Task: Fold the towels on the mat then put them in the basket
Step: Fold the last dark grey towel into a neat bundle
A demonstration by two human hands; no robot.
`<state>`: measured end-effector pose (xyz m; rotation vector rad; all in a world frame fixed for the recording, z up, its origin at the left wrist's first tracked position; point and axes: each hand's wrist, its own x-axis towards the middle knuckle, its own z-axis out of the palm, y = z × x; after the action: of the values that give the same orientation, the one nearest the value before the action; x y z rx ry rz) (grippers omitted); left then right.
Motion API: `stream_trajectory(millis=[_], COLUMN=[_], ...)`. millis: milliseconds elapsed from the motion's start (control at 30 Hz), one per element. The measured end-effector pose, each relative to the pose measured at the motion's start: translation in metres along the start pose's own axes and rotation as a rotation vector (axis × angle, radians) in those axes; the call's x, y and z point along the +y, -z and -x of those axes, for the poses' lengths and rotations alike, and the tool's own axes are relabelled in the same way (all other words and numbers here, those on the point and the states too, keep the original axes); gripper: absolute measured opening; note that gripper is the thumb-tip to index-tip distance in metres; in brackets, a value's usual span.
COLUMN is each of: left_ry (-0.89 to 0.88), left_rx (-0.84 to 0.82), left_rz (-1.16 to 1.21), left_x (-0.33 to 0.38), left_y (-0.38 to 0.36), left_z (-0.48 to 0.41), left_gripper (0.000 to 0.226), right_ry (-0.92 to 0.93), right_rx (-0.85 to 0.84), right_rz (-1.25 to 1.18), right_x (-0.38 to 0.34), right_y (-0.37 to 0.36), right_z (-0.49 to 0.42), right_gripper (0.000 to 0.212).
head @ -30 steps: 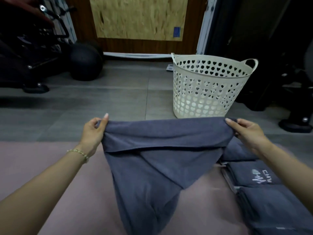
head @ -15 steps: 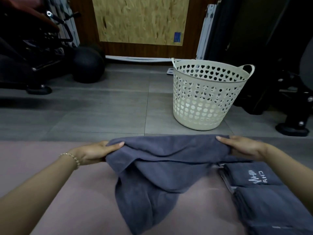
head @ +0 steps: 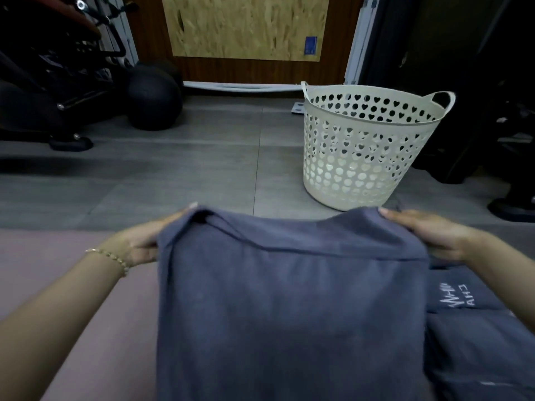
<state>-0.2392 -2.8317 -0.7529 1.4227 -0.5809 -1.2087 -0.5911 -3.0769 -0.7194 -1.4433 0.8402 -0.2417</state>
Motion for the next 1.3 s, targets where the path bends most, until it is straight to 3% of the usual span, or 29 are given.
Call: stream_trajectory(millis=[67, 133, 200, 300, 333, 367, 467, 533, 567, 667, 767, 833, 900, 1033, 1100, 1167, 1300], left_ry=[0.018, -0.051, -0.136, -0.057, -0.049, -0.04, -0.014, -0.061, -0.094, -0.091, 0.067, 0.173, 0.191, 0.22, 0.27, 0.358, 0.498], left_rx=[0.145, 0.341, 0.344, 0.325, 0.323, 0.304, 0.353, 0.413, 0.424, 0.388, 0.378, 0.455, 0.413, 0.242, 0.146, 0.068, -0.02], left_rz=[-0.314, -0.631, -0.932, -1.334, -1.335, -1.166, -0.37, -0.199, -0.202, -0.354, -0.538, -0.589, -0.706, -0.863, -0.802, -0.681, -0.392], left_x=[-0.023, -0.047, -0.056, -0.053, -0.055, -0.056, -0.065, -0.079, -0.087, -0.117, -0.166, -0.199, -0.222, -0.243, -0.244, -0.246, -0.249], left_y=[0.008, 0.02, 0.029, 0.026, 0.023, 0.018, 0.002, -0.002, -0.003, -0.003, 0.004, 0.018, 0.032, 0.04, 0.029, 0.016, 0.0], left_z=[-0.014, -0.03, -0.044, -0.059, -0.066, -0.073, -0.093, -0.11, -0.117, -0.121, -0.106, -0.089, -0.065, -0.025, -0.006, 0.009, 0.036], left_gripper=[0.061, 0.045, 0.041, 0.038, 0.035, 0.033, 0.019, 0.009, 0.007, 0.069, 0.084, 0.073, 0.05, 0.065, 0.056, 0.03, 0.028], right_ry=[0.041, 0.066, 0.089, 0.104, 0.062, 0.012, -0.051, -0.053, -0.055, -0.086, -0.182, -0.21, -0.248, -0.394, -0.449, -0.473, -0.516], right_rx=[0.025, 0.1, 0.185, 0.268, 0.295, 0.322, 0.443, 0.518, 0.552, 0.598, 0.531, 0.451, 0.424, 0.367, 0.344, 0.314, 0.314], right_rz=[0.233, 0.418, 0.514, 0.482, 0.387, 0.286, 0.09, 0.005, -0.018, -0.016, 0.134, 0.215, 0.248, 0.404, 0.428, 0.435, 0.278], right_x=[0.024, 0.046, 0.059, 0.073, 0.078, 0.08, 0.091, 0.101, 0.109, 0.138, 0.174, 0.198, 0.223, 0.255, 0.264, 0.267, 0.263], right_y=[0.003, 0.006, 0.004, 0.0, 0.002, 0.001, 0.002, 0.002, 0.003, 0.002, -0.005, -0.014, -0.023, -0.034, -0.038, -0.048, -0.071], right_z=[-0.016, -0.034, -0.048, -0.068, -0.077, -0.085, -0.113, -0.128, -0.135, -0.143, -0.123, -0.097, -0.07, -0.025, -0.01, 0.003, 0.022], right_gripper=[0.059, 0.046, 0.033, 0.03, 0.027, 0.023, 0.024, 0.027, 0.028, 0.012, 0.027, 0.024, 0.029, 0.028, 0.031, 0.03, 0.026])
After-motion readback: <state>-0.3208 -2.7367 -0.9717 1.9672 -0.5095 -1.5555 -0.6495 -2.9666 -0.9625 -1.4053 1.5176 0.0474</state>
